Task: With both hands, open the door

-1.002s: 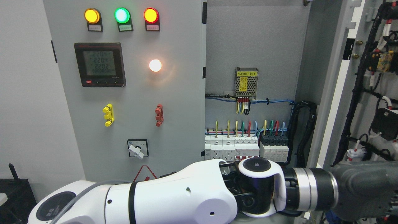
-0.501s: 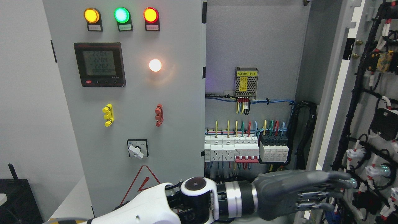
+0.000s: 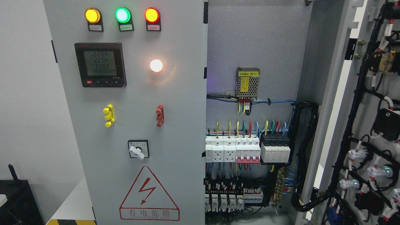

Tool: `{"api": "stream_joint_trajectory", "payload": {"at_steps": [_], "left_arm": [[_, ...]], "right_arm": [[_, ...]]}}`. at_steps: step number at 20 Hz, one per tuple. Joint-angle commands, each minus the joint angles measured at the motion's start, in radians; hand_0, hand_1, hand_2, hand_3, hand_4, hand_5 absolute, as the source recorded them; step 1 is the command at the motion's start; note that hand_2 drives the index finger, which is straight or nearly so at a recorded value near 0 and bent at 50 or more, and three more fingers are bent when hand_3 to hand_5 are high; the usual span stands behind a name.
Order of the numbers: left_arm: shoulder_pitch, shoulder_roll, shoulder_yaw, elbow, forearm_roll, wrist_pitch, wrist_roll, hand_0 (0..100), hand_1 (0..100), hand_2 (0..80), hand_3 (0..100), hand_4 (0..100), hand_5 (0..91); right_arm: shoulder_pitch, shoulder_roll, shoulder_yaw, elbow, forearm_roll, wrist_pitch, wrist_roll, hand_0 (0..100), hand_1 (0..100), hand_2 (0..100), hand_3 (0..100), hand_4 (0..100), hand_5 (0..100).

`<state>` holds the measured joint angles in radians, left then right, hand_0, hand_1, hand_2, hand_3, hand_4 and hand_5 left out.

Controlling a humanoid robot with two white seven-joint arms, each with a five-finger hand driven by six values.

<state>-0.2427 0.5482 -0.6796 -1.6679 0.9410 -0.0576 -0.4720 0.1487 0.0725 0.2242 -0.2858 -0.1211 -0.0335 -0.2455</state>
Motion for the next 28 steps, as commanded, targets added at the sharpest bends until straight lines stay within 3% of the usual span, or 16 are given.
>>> {"api": "stream_joint_trajectory", "payload": {"at_steps": [1, 4, 7, 10, 12, 14, 17, 23, 24, 26, 28], "left_arm": [[0.697, 0.087, 0.768, -0.07, -0.241, -0.154, -0.005, 12, 39, 0.0, 0, 0, 0.0], [0.903, -0.035, 0.928, 0.0, -0.284, -0.296, -0.005, 12, 39, 0.0, 0, 0, 0.0], [0.988, -0.144, 1.012, 0.109, -0.349, -0.376, -0.002, 12, 39, 0.0, 0, 0, 0.0], [1.0, -0.207, 1.002, 0.336, -0.396, -0.531, 0.001, 12, 39, 0.0, 0, 0, 0.0], [0.988, -0.237, 0.961, 0.513, -0.485, -0.628, 0.003, 12, 39, 0.0, 0, 0, 0.0], [0.941, -0.27, 0.951, 0.728, -0.6, -0.656, 0.026, 12, 39, 0.0, 0, 0, 0.0], [0.869, -0.293, 0.954, 0.971, -0.793, -0.654, 0.073, 12, 39, 0.0, 0, 0, 0.0], [0.817, -0.367, 0.951, 1.246, -1.056, -0.605, 0.167, 12, 39, 0.0, 0, 0, 0.0], [0.8, -0.384, 0.953, 1.27, -1.103, -0.56, 0.18, 12, 39, 0.0, 0, 0, 0.0], [0.749, -0.421, 0.951, 1.294, -1.172, -0.376, 0.191, 12, 39, 0.0, 0, 0, 0.0], [0.696, -0.453, 0.951, 1.295, -1.2, -0.232, 0.19, 12, 39, 0.0, 0, 0, 0.0]], "right_arm": [[0.003, 0.0, 0.0, -0.026, 0.0, 0.0, 0.0, 12, 39, 0, 0, 0, 0], [0.012, 0.0, -0.002, -0.061, 0.0, 0.0, 0.0, 12, 39, 0, 0, 0, 0], [0.037, 0.0, 0.0, -0.116, 0.0, 0.0, 0.0, 12, 39, 0, 0, 0, 0], [0.043, 0.001, -0.002, -0.125, 0.0, 0.0, 0.0, 12, 39, 0, 0, 0, 0], [0.043, 0.006, 0.0, -0.125, 0.0, 0.0, 0.0, 12, 39, 0, 0, 0, 0], [0.043, 0.006, -0.002, -0.125, 0.001, 0.0, 0.0, 12, 39, 0, 0, 0, 0], [0.042, 0.004, -0.002, -0.125, 0.003, 0.0, 0.0, 12, 39, 0, 0, 0, 0], [0.04, 0.006, -0.002, -0.124, 0.005, 0.001, 0.0, 12, 39, 0, 0, 0, 0], [0.038, 0.006, -0.002, -0.124, 0.005, 0.001, 0.0, 12, 39, 0, 0, 0, 0], [0.037, 0.006, -0.002, -0.124, 0.005, 0.001, 0.0, 12, 39, 0, 0, 0, 0], [0.037, 0.006, 0.0, -0.121, 0.005, 0.001, 0.0, 12, 39, 0, 0, 0, 0]]}}
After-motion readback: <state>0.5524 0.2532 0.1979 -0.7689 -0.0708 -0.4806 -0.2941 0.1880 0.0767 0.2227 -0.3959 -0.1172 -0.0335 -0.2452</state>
